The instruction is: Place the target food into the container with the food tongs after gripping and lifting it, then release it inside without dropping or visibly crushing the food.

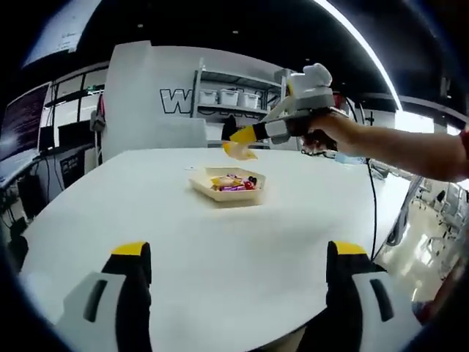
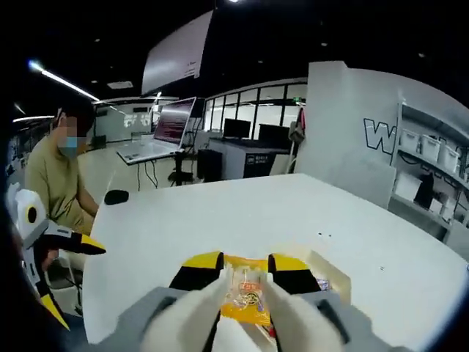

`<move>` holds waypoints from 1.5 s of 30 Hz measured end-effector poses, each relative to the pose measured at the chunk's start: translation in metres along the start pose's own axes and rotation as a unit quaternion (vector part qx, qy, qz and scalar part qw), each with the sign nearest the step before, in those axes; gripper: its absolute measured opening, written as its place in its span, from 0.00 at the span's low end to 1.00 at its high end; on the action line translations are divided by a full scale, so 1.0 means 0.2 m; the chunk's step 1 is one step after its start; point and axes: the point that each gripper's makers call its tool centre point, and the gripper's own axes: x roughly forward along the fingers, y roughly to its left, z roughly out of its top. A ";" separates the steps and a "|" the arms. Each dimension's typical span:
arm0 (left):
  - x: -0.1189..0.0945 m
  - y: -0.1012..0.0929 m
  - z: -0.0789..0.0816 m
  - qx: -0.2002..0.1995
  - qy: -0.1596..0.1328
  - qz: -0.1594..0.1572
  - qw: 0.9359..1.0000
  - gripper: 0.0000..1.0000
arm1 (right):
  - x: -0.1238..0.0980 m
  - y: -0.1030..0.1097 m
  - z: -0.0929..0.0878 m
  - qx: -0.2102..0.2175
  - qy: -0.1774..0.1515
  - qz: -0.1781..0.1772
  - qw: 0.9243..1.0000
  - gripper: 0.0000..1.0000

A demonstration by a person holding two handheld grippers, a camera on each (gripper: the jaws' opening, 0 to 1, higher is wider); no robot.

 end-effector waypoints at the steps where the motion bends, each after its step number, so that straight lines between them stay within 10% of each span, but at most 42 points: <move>1: 0.00 0.00 0.00 -0.001 0.000 0.000 1.000 0.97 | 0.00 -0.02 0.01 -0.003 -0.002 -0.005 1.000 0.18; 18: 0.00 0.06 0.04 0.003 -0.003 0.011 1.000 0.96 | 0.02 -0.28 0.16 -0.030 -0.030 -0.054 0.998 0.21; 45: -0.02 0.00 0.02 0.015 0.006 0.002 1.000 0.94 | -0.05 -0.29 0.01 0.004 -0.015 -0.059 0.998 0.22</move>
